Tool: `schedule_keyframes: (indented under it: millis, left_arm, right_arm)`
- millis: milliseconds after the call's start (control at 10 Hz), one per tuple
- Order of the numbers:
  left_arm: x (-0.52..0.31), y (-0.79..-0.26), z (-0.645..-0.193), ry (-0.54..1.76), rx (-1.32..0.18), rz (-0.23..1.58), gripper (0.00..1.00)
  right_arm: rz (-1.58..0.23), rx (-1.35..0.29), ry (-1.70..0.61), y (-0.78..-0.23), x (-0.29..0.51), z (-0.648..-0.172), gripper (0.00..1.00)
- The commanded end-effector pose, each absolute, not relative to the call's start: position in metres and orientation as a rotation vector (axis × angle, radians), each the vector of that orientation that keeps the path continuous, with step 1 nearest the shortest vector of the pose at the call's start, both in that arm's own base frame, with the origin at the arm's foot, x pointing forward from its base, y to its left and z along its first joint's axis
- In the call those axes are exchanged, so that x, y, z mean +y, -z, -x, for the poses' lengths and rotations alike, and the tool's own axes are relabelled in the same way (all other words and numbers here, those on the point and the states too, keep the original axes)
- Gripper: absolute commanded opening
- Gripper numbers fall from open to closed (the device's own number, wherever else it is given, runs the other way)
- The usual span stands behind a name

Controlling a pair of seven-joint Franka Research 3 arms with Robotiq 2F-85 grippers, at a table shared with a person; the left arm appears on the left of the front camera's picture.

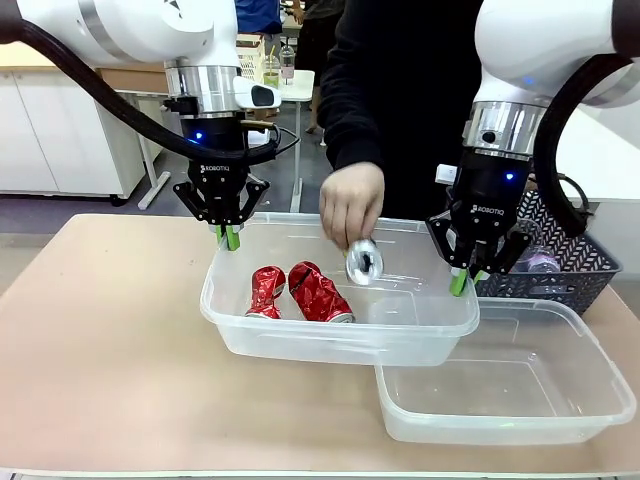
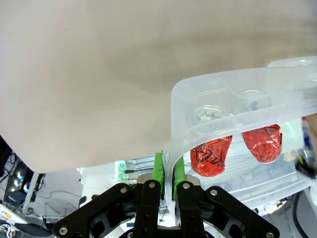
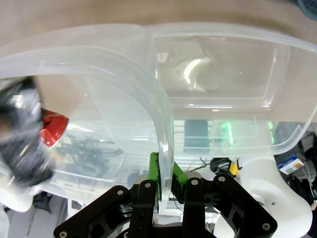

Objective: Sort the waste into each basket.
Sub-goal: Offer the picked Organizing box to the human.

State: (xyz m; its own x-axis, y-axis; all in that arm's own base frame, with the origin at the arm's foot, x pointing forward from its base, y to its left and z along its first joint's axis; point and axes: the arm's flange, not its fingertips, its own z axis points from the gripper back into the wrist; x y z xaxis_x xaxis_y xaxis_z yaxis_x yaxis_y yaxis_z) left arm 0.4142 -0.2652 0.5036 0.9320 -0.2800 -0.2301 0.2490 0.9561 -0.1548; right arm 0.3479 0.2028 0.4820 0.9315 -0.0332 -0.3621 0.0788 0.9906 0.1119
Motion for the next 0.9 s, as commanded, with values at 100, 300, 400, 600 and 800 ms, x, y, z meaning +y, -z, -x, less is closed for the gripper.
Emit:
schedule_keyframes:
  millis: [100,300,400,600,800]
  left_arm:
    - [-0.2626,-0.5055,-0.4105,0.277,0.245,0.119,0.1]
    - [-0.2626,-0.5055,-0.4105,0.277,0.245,0.119,0.1]
    - [-0.2626,-0.5055,-0.4105,0.277,0.245,0.119,0.1]
    - [-0.2626,-0.5055,-0.4105,0.277,0.245,0.119,0.1]
    - [-0.2626,-0.5055,-0.4105,0.277,0.245,0.119,0.1]
  right_arm:
    - [-0.13,0.367,0.056,-0.487,0.201,-0.3483,0.07]
    - [-0.13,0.367,0.056,-0.487,0.201,-0.3483,0.07]
    - [-0.13,0.367,0.056,-0.487,0.201,-0.3483,0.07]
    - [-0.13,0.367,0.056,-0.487,0.201,-0.3483,0.07]
    - [-0.13,0.367,0.056,-0.487,0.201,-0.3483,0.07]
